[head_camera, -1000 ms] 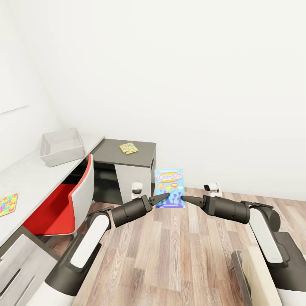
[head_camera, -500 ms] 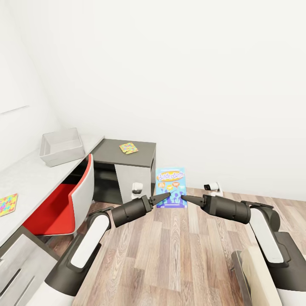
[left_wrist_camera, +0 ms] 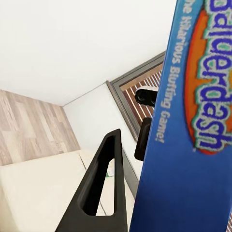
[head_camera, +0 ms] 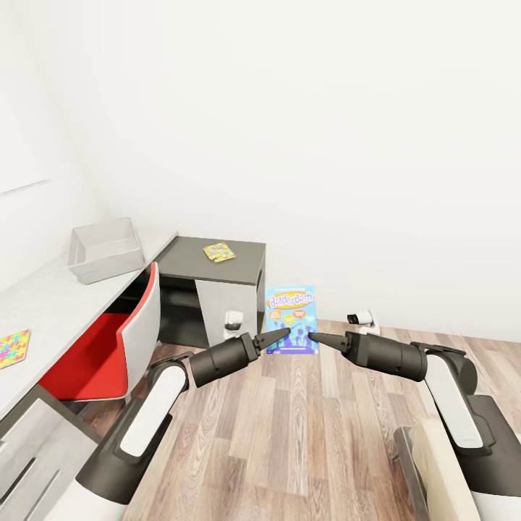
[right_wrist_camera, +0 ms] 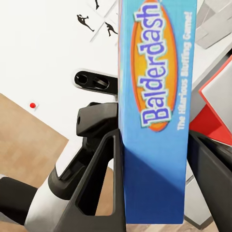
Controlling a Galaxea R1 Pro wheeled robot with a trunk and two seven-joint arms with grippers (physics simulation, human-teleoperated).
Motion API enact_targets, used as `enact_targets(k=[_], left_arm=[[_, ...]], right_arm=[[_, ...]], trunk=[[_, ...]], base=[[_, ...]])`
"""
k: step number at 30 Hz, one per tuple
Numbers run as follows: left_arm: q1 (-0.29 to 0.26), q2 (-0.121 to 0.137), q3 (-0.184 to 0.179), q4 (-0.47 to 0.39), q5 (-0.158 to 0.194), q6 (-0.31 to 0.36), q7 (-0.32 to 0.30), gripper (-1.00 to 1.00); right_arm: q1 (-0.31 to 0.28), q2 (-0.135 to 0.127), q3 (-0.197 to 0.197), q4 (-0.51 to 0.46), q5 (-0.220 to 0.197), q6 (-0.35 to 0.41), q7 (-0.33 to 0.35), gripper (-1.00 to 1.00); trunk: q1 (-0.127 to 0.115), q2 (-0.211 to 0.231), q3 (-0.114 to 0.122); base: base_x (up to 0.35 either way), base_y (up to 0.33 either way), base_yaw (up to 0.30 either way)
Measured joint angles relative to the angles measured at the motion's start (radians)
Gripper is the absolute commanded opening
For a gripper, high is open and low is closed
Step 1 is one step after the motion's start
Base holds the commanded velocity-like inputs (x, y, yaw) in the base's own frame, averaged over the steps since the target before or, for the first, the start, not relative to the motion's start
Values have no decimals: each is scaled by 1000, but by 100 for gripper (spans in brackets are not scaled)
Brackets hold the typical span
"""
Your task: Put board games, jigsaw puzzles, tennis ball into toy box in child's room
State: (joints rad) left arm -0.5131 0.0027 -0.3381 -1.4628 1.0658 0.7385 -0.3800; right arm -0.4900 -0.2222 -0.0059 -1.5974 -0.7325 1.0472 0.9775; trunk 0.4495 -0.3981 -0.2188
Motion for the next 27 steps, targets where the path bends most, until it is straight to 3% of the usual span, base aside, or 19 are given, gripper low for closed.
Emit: enact_targets(k=[8, 9, 11, 27], left_arm=[[0, 0, 0, 0, 0, 0, 0, -100], [0, 0, 0, 0, 0, 0, 0, -100], [0, 0, -1, -1, 14, 5, -2, -100], [1, 4, 4, -9, 12, 5, -4, -100]], right_arm=[[0, 0, -1, 0, 0, 0, 0, -100], [0, 0, -1, 0, 0, 0, 0, 100], [0, 0, -2, 1, 30, -3, -3, 100], [0, 0, -3, 1, 32, -3, -2, 100]], trunk=[[0, 0, 0], [0, 0, 0], [0, 0, 0], [0, 0, 0]], base=[[0, 0, 0], [0, 0, 0], [0, 0, 0], [0, 0, 0]])
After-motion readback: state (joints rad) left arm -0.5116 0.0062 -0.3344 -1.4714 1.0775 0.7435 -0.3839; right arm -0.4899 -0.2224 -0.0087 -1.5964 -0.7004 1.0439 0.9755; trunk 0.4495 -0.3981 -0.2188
